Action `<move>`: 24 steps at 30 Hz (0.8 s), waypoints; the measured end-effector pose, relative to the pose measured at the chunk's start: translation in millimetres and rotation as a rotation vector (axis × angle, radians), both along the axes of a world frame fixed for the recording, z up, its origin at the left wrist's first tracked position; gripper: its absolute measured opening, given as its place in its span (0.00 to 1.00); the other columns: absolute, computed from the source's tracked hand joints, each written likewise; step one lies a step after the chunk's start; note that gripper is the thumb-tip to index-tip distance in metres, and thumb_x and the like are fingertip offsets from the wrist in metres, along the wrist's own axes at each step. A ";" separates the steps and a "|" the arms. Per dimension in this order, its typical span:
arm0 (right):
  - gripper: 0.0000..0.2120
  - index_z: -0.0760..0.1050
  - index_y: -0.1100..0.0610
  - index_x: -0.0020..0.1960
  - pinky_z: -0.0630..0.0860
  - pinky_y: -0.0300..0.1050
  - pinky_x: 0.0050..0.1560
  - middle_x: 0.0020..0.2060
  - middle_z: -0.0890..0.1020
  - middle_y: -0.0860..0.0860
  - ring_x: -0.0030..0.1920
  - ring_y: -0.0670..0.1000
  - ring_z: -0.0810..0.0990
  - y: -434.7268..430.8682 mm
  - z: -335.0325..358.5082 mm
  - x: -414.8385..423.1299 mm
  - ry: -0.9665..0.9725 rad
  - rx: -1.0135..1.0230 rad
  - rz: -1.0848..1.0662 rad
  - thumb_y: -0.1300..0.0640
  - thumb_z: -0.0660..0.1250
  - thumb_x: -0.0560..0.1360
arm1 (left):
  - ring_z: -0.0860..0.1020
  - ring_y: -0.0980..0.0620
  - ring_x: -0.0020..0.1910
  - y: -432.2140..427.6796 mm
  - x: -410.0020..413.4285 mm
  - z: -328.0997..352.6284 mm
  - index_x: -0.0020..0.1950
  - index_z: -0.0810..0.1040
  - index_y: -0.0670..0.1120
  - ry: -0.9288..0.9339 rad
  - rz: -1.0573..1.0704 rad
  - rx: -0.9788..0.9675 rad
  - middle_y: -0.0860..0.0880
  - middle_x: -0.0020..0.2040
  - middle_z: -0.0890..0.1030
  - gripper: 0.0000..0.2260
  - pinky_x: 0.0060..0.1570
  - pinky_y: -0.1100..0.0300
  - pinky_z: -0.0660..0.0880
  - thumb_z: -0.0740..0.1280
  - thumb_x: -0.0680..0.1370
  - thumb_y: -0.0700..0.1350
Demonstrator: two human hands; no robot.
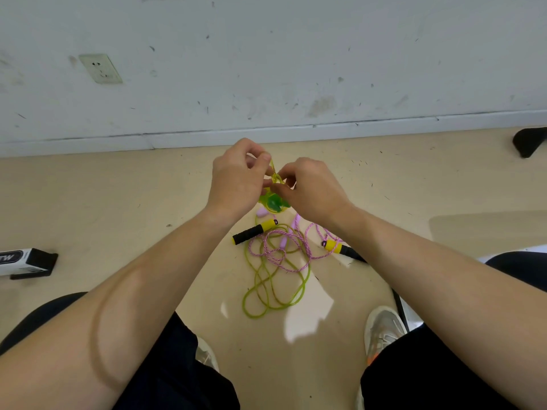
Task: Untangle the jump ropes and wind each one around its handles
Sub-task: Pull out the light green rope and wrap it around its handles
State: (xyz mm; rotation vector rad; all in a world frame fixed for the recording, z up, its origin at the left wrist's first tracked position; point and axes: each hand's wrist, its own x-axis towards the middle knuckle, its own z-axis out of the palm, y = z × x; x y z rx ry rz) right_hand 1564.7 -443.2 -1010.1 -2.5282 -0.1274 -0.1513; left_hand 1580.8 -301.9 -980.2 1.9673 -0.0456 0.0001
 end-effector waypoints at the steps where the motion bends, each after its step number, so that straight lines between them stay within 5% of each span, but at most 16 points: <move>1: 0.11 0.82 0.55 0.56 0.73 0.45 0.46 0.44 0.80 0.52 0.44 0.52 0.77 0.1 0.1 0.2 -0.011 0.027 0.001 0.50 0.70 0.77 | 0.85 0.48 0.34 0.3 0.0 0.0 0.45 0.75 0.49 0.013 -0.010 0.013 0.43 0.44 0.84 0.06 0.33 0.59 0.81 0.63 0.82 0.41; 7: 0.10 0.84 0.54 0.57 0.73 0.45 0.47 0.46 0.83 0.52 0.46 0.52 0.78 -1.7 2.2 1.6 0.015 0.009 0.026 0.56 0.66 0.79 | 0.84 0.51 0.32 1.9 4.4 -6.5 0.51 0.72 0.46 0.004 -0.057 0.172 0.46 0.42 0.84 0.05 0.42 0.47 0.82 0.59 0.83 0.45; 15: 0.17 0.84 0.52 0.54 0.75 0.52 0.43 0.40 0.75 0.50 0.44 0.54 0.77 -4.5 3.1 2.8 0.069 -0.116 0.145 0.45 0.60 0.82 | 0.84 0.50 0.34 6.1 21.4 -9.6 0.55 0.68 0.47 0.058 -0.025 0.275 0.45 0.42 0.84 0.09 0.44 0.45 0.82 0.52 0.85 0.49; 18: 0.17 0.83 0.51 0.53 0.75 0.51 0.43 0.40 0.78 0.50 0.43 0.53 0.78 -1.4 3.0 11.2 0.089 -0.112 0.121 0.40 0.64 0.78 | 0.85 0.49 0.35 6.1 34.6 -5.2 0.55 0.69 0.47 0.115 -0.039 0.243 0.44 0.43 0.84 0.07 0.43 0.46 0.83 0.54 0.84 0.48; 24: 0.09 0.83 0.57 0.45 0.70 0.47 0.38 0.34 0.82 0.52 0.37 0.53 0.77 3.2 -4.2 76.3 0.184 0.081 0.087 0.53 0.67 0.78 | 0.86 0.49 0.35 8.6 88.9 0.0 0.57 0.76 0.45 0.277 -0.013 0.041 0.46 0.39 0.86 0.09 0.40 0.54 0.82 0.66 0.81 0.49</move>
